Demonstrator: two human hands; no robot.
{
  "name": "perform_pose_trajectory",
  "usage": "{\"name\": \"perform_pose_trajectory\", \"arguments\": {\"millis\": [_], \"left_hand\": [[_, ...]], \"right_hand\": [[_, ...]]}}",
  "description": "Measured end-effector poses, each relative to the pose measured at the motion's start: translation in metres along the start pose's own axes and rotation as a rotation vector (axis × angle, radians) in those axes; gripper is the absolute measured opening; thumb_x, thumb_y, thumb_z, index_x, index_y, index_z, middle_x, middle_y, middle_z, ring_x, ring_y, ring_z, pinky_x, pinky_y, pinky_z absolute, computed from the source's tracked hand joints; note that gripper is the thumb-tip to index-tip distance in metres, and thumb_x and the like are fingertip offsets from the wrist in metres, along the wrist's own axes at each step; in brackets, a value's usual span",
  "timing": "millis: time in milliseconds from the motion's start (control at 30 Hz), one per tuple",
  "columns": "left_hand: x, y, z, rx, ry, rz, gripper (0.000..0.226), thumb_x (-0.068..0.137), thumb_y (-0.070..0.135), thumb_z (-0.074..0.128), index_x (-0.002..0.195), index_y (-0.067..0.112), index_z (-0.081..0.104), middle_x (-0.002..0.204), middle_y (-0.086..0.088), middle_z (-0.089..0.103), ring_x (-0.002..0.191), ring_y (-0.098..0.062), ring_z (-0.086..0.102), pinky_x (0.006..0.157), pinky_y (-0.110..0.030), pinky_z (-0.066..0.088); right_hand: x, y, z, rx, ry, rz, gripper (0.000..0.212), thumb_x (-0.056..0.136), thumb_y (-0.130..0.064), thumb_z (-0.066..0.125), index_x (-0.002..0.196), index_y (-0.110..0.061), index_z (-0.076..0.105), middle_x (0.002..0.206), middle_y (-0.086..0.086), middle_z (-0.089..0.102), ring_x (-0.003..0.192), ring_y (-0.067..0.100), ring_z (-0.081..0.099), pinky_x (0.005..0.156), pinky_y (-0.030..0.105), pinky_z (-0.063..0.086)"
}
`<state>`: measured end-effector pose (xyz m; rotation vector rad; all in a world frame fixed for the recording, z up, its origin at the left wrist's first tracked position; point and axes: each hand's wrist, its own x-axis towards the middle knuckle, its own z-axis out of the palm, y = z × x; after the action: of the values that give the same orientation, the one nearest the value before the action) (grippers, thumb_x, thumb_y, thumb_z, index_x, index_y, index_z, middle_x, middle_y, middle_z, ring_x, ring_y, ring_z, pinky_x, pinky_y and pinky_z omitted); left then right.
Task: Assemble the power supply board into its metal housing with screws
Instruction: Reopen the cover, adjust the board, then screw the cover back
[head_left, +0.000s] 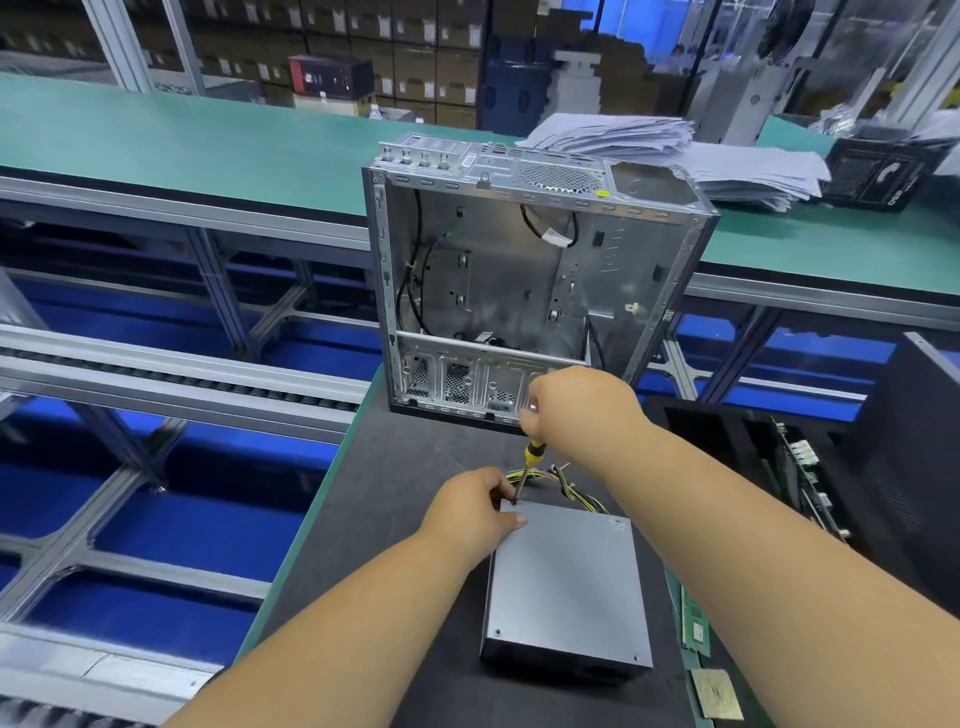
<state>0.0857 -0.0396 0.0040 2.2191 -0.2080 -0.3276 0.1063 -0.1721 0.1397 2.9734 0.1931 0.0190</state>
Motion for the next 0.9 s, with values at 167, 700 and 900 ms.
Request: {"name": "perform_pose_trajectory", "arguments": {"millis": [167,700,900], "left_hand": [[0.001,0.0,-0.001,0.007,0.002,0.0,0.021,0.079,0.027,0.08,0.093,0.022,0.066,0.079,0.007,0.055,0.072,-0.012,0.052,0.066,-0.024,0.044],[-0.001,0.001,-0.001,0.024,-0.001,-0.009,0.022,0.08,0.028,0.079,0.097,0.023,0.065,0.087,0.004,0.058,0.079,-0.015,0.055,0.071,-0.027,0.047],[0.001,0.001,-0.001,0.022,-0.003,-0.005,0.021,0.078,0.027,0.08,0.09,0.026,0.062,0.081,0.006,0.056,0.074,-0.012,0.053,0.062,-0.023,0.041]], "right_hand": [[-0.008,-0.001,0.004,0.0,0.057,0.009,0.022,0.097,-0.037,0.038,0.089,-0.018,0.044,0.076,-0.001,0.044,0.075,0.025,0.05,0.056,0.031,0.034],[-0.006,-0.007,-0.005,-0.08,0.035,0.062,0.038,0.098,-0.033,0.042,0.065,-0.016,0.046,0.065,-0.001,0.043,0.055,0.02,0.042,0.046,0.023,0.026],[-0.008,-0.012,-0.002,-0.03,0.038,0.067,0.035,0.093,-0.03,0.035,0.064,-0.016,0.049,0.068,-0.001,0.048,0.059,0.018,0.043,0.051,0.023,0.029]]}}
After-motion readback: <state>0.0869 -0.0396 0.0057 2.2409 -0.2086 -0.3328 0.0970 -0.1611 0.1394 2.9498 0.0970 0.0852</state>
